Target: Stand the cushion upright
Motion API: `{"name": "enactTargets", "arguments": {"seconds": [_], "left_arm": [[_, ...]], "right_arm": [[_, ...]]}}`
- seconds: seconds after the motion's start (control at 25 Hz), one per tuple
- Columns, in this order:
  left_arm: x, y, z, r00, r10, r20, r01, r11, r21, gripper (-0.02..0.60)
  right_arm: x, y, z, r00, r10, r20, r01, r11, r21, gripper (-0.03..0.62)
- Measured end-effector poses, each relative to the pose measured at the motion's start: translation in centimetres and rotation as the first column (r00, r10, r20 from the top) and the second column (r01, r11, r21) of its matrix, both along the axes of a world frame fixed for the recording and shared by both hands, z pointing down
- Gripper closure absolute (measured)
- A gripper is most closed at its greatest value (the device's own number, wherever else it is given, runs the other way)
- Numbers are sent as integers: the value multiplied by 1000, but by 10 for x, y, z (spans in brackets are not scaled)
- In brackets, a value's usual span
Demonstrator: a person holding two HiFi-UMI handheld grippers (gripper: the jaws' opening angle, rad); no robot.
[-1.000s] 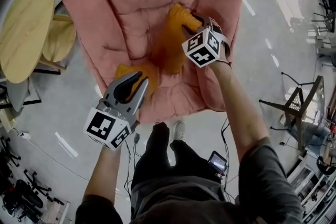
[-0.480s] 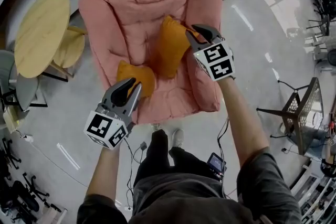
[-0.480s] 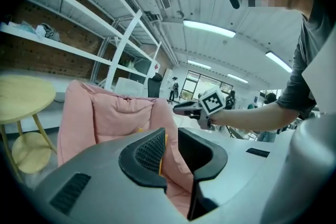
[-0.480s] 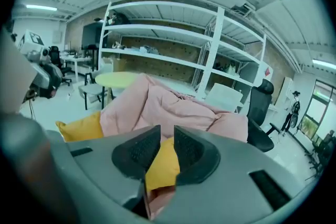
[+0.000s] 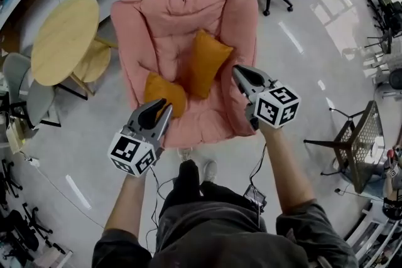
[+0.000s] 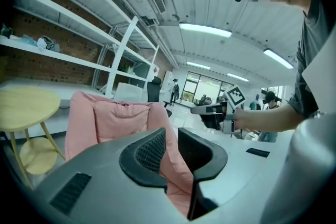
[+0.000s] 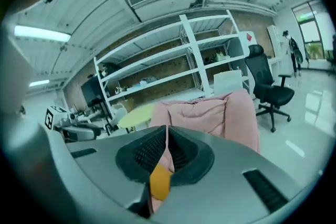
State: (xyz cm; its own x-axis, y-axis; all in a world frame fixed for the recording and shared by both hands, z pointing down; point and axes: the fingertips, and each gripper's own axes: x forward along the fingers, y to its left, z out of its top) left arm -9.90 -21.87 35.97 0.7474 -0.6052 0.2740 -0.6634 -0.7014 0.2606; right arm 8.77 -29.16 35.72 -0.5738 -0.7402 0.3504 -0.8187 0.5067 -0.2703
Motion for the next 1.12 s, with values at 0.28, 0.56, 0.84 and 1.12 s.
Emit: {"name": "enactTargets", "arguments": {"seconds": [0.28, 0.56, 0.84, 1.12], "left_arm": [[-4, 17, 7, 1000, -23, 5, 23, 1000, -20, 509], [6, 37, -6, 1000, -23, -4, 23, 1000, -2, 521], [21, 59, -9, 1000, -28, 0, 28, 1000, -8, 531], [36, 73, -18, 1000, -19, -6, 19, 1000, 3, 535]], "right_arm": [[-11, 40, -7, 994, -7, 112, 10, 1000, -30, 576], [-17, 78, -23, 959, -5, 282, 25, 997, -67, 579], [-11, 110, -31, 946, -23, 323, 44, 997, -59, 579], [-9, 127, -34, 952, -43, 304, 62, 997, -53, 580]]}}
